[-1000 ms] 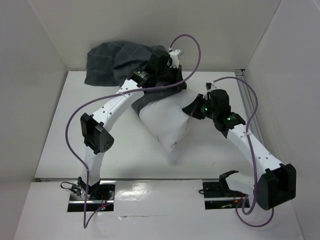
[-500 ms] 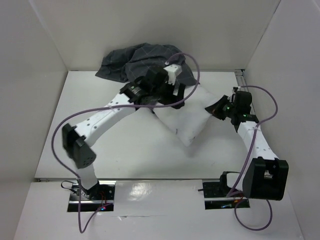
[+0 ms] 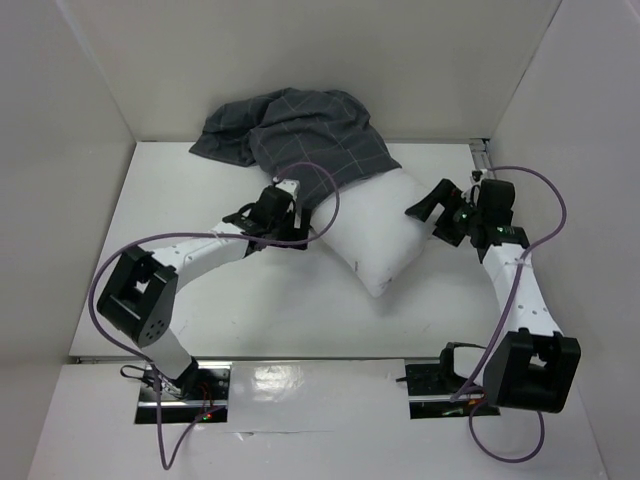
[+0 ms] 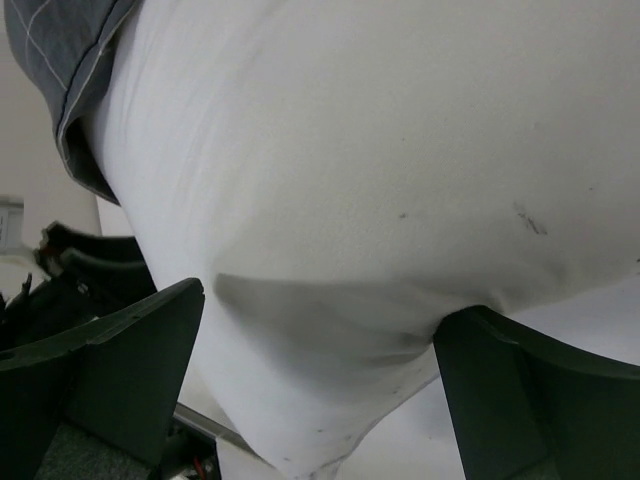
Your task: Put the pillow into the pillowcase
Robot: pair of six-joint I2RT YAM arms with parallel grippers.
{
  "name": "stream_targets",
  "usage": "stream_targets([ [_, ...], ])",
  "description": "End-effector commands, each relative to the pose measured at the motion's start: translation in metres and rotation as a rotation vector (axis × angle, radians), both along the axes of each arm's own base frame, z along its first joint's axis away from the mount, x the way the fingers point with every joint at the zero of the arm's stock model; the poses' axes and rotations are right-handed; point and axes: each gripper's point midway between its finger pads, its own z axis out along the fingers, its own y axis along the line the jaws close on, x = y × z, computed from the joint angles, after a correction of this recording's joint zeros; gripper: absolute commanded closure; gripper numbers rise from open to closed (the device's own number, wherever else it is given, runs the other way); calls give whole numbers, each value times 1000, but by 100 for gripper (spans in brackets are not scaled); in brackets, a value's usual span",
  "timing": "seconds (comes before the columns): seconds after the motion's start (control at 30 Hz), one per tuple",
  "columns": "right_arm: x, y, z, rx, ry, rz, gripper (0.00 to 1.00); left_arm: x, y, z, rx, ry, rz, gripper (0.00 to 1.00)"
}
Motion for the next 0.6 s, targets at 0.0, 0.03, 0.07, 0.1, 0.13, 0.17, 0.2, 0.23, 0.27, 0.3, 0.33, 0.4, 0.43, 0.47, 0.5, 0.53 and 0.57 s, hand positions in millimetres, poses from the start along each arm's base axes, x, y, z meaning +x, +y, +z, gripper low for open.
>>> stream_targets([
  [0.0, -6, -2, 39, -58, -112, 23, 0, 39, -17, 37, -176, -158, 25, 1],
  [0.03, -8, -2, 40, -58, -109, 23, 0, 45, -16, 35, -185, -162, 28, 1],
  [0.07, -13, -3, 40, -72, -103, 21, 0, 46, -21, 31, -191, -162, 2, 3],
  [0.1, -16, -3, 33, -78, -85, 28, 0, 50, -19, 28, -196, -159, 5, 4],
  [0.13, -19, -3, 35, -78, -88, 28, 0, 53, -21, 26, -195, -156, 5, 4],
  [0.17, -23, -4, 31, -90, -80, 27, 0, 61, -18, 18, -197, -136, 11, 5],
  [0.2, -27, -4, 23, -93, -55, 33, 0, 64, -17, 12, -202, -126, 8, 5],
  [0.23, -28, -3, 25, -94, -64, 32, 0, 70, -18, 13, -210, -133, -2, 7],
  [0.27, -32, -3, 18, -97, -43, 38, 0, 69, -23, 9, -223, -125, -21, 7],
  [0.3, -35, -3, 19, -97, -40, 39, 0, 74, -19, 2, -215, -113, -8, 8],
  [0.33, -36, -3, 15, -95, -31, 39, 0, 77, -17, -2, -223, -105, -11, 10],
  [0.4, -43, -2, 13, -98, -12, 45, 0, 82, -22, 0, -225, -114, -26, 12],
  [0.43, -45, -2, 10, -107, -4, 54, 0, 82, -21, -5, -220, -103, -25, 14],
  [0.47, -48, -2, 8, -112, 9, 61, 0, 82, -21, -5, -220, -103, -25, 15],
  [0.5, -54, -2, 6, -123, 30, 75, 0, 86, -20, -1, -216, -118, -14, 20],
  [0.53, -55, -2, 9, -128, 32, 81, 0, 86, -18, -7, -201, -106, -2, 24],
  [0.57, -60, -2, 9, -134, 37, 87, 0, 92, -13, -3, -197, -121, 16, 26],
])
